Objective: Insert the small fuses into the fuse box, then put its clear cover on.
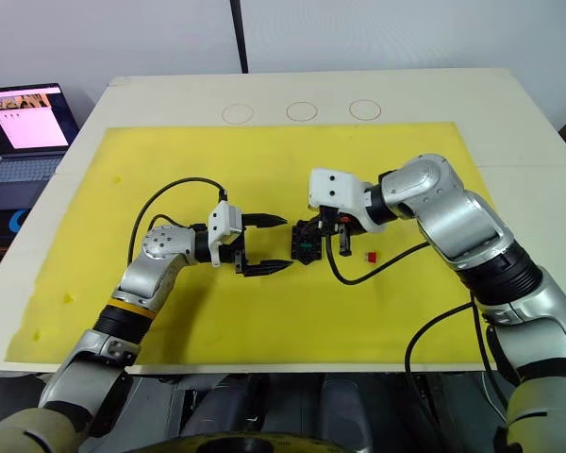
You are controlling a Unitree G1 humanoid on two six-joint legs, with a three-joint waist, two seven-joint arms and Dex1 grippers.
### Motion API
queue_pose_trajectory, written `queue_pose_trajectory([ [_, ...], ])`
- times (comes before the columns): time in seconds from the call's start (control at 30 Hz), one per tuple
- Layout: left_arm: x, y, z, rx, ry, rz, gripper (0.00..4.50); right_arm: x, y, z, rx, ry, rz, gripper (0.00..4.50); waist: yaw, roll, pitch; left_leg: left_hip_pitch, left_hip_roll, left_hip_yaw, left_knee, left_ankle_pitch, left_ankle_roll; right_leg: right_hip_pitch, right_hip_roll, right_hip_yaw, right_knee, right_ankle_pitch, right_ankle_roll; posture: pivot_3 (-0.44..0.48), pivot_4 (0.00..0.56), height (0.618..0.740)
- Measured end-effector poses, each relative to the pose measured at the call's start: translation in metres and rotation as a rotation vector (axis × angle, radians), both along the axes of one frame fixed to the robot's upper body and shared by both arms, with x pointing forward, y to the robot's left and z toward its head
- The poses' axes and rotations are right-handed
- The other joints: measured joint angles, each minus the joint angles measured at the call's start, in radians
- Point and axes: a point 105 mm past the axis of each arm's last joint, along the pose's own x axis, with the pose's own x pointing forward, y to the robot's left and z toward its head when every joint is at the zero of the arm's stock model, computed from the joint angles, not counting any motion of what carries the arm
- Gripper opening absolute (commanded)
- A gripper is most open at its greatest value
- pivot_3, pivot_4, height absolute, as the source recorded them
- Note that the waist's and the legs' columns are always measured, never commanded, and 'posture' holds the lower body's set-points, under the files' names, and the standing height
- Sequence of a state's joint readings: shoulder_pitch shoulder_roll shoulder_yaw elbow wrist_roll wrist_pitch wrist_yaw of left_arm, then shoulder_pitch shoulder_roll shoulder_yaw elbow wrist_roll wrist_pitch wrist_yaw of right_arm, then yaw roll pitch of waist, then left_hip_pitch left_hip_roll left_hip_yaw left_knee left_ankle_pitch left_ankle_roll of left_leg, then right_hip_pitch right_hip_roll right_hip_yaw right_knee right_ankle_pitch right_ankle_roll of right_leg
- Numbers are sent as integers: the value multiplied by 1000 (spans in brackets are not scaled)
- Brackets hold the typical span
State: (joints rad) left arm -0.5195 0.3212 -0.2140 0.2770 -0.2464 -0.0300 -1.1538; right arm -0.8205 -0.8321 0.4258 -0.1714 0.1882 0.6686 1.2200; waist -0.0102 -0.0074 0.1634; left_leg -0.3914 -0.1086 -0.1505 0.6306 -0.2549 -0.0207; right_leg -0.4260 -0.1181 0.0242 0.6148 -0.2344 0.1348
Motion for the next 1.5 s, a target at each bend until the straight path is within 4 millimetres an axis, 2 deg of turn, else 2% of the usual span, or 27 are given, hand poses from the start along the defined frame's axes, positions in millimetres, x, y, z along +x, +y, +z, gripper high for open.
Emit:
queue_pose_trajectory([
  [0.97,0,-1,-1,12,-4,2,4417,3,1,-12,-19,25,-2,0,0,0,0,0,0,0,1,2,-3,0,0,0,1,0,0,0,150,740],
  [1.2,0,-1,-1,18,-5,2,4417,5,1,-16,-20,47,-46,0,0,0,-1,0,0,0,1,2,-3,0,0,0,2,0,0,0,150,740],
  [1.5,0,-1,-2,20,-5,2,4417,4,2,-17,-45,24,-13,0,-1,0,-2,0,0,0,1,2,-3,0,0,0,2,0,0,0,150,740],
])
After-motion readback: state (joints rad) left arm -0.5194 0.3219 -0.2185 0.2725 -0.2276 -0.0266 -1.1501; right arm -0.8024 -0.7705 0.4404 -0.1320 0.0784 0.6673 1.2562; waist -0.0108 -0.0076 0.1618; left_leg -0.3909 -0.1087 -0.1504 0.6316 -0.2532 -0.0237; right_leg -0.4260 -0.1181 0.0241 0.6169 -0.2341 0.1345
